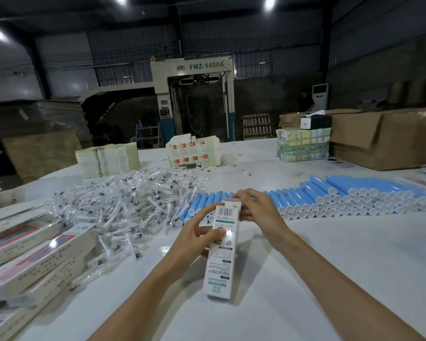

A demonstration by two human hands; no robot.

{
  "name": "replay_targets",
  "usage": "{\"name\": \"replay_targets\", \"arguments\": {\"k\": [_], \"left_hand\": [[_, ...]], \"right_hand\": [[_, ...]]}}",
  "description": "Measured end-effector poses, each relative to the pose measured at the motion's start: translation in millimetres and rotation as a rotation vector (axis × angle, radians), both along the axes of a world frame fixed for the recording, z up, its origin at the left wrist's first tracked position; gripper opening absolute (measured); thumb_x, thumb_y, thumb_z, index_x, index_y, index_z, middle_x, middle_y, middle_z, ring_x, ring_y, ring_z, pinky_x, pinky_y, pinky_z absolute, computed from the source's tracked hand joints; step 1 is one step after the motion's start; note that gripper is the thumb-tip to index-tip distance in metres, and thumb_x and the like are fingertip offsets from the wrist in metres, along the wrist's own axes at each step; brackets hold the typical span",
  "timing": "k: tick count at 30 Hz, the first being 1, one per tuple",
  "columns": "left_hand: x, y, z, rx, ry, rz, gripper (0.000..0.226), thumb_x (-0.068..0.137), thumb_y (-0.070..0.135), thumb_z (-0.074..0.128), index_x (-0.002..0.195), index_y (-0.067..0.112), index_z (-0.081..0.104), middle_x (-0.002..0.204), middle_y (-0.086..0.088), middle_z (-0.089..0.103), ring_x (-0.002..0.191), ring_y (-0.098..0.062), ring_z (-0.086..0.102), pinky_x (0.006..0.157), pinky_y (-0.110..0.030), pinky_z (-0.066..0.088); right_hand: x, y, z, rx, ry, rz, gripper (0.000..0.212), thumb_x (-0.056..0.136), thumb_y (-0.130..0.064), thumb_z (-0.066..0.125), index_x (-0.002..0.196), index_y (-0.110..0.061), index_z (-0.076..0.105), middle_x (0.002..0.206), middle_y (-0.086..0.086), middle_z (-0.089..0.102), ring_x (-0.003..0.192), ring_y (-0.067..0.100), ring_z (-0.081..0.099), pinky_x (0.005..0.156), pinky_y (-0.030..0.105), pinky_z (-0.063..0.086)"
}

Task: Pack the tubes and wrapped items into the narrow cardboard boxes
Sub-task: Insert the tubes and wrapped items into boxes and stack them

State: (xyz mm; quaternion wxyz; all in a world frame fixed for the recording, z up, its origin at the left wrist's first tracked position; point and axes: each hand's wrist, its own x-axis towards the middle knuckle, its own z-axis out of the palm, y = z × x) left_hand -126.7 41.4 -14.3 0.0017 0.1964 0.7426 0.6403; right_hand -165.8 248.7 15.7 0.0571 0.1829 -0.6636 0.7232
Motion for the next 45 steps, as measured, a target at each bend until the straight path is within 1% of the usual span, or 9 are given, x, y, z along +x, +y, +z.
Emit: {"name": "replay_targets", "arguments": {"k": [4,7,15,20,24,32,37,39,45], "left_hand": [[1.8,3.9,1.2,-0.028,0.017,-0.009,0.051,0.097,0.033,0.072,0.137,0.059,0.054,0.111,-0.006,0.082,0.093,-0.021,0.080,0.069,-0.028,0.061],[2.2,2.5,2.3,-0.054,0.024,0.007,0.053,0.094,0.035,0.071,0.138,0.057,0.053,0.108,-0.002,0.083,0.091,-0.018,0.080,0.066,-0.026,0.060],[3.3,-0.6,2.6,-0.018,0.036,-0.003,0.063,0.096,0.034,0.074,0.149,0.045,0.041,0.119,-0.009,0.080,0.102,-0.031,0.079,0.082,-0.046,0.065],[3.5,-1.4,3.5,0.004,0.031,-0.003,0.069,0.096,0.025,0.080,0.146,0.049,0.039,0.117,-0.014,0.080,0.099,-0.034,0.080,0.073,-0.044,0.065],[3.0,-3.4,4.0,-0.024,0.062,-0.019,0.075,0.096,0.024,0.082,0.151,0.052,0.040,0.118,-0.012,0.080,0.106,-0.031,0.079,0.074,-0.043,0.066],[-1.8,-4.5,1.5,-0.008,0.059,-0.019,0.071,0.094,0.032,0.083,0.150,0.053,0.046,0.114,-0.013,0.081,0.100,-0.033,0.081,0.073,-0.043,0.066],[-5.2,-5.3,-1.5,0.020,0.067,0.023,0.066,0.093,0.032,0.083,0.148,0.048,0.049,0.112,-0.014,0.081,0.098,-0.033,0.081,0.071,-0.044,0.065],[-5.1,-3.9,-2.0,0.042,0.057,0.023,0.062,0.093,0.033,0.083,0.145,0.045,0.052,0.111,-0.015,0.081,0.098,-0.035,0.080,0.072,-0.045,0.066],[-2.7,3.0,-3.6,0.086,0.046,0.033,0.055,0.094,0.027,0.085,0.139,0.040,0.056,0.107,-0.018,0.081,0.094,-0.037,0.081,0.068,-0.040,0.064]], "right_hand": [[0.2,0.3,0.2,-0.058,-0.161,-0.005,0.026,0.104,-0.025,0.062,0.104,-0.002,0.073,0.099,0.017,0.079,0.093,0.034,0.078,0.069,0.028,0.060],[2.8,2.2,-0.5,-0.045,-0.187,0.100,0.024,0.102,-0.023,0.065,0.107,-0.004,0.079,0.103,0.018,0.079,0.097,0.031,0.078,0.074,0.028,0.060],[0.9,2.8,0.2,-0.061,-0.216,0.205,0.021,0.097,-0.023,0.073,0.106,-0.006,0.082,0.109,0.020,0.078,0.103,0.030,0.076,0.082,0.031,0.061],[-0.6,0.2,0.1,-0.066,-0.220,0.148,0.015,0.097,-0.017,0.072,0.099,-0.005,0.082,0.104,0.021,0.078,0.096,0.029,0.078,0.075,0.029,0.061],[0.3,2.9,3.3,-0.030,-0.204,0.182,0.017,0.095,-0.015,0.074,0.104,-0.002,0.081,0.106,0.021,0.078,0.100,0.030,0.077,0.079,0.030,0.061],[2.5,10.7,7.7,0.024,-0.107,0.303,0.022,0.099,-0.019,0.069,0.109,-0.003,0.081,0.112,0.020,0.077,0.109,0.030,0.074,0.087,0.027,0.059],[0.4,5.5,2.9,0.116,0.010,0.255,0.022,0.095,-0.021,0.077,0.115,-0.012,0.080,0.111,0.014,0.079,0.108,0.031,0.075,0.098,0.037,0.059],[-2.1,5.0,0.7,0.115,0.021,0.196,0.018,0.093,-0.020,0.079,0.110,-0.013,0.083,0.107,0.013,0.080,0.103,0.030,0.077,0.097,0.038,0.060],[-6.2,6.5,-3.2,0.136,0.076,0.145,0.011,0.096,-0.021,0.076,0.103,-0.017,0.084,0.099,0.011,0.081,0.095,0.027,0.078,0.086,0.029,0.060]]}}
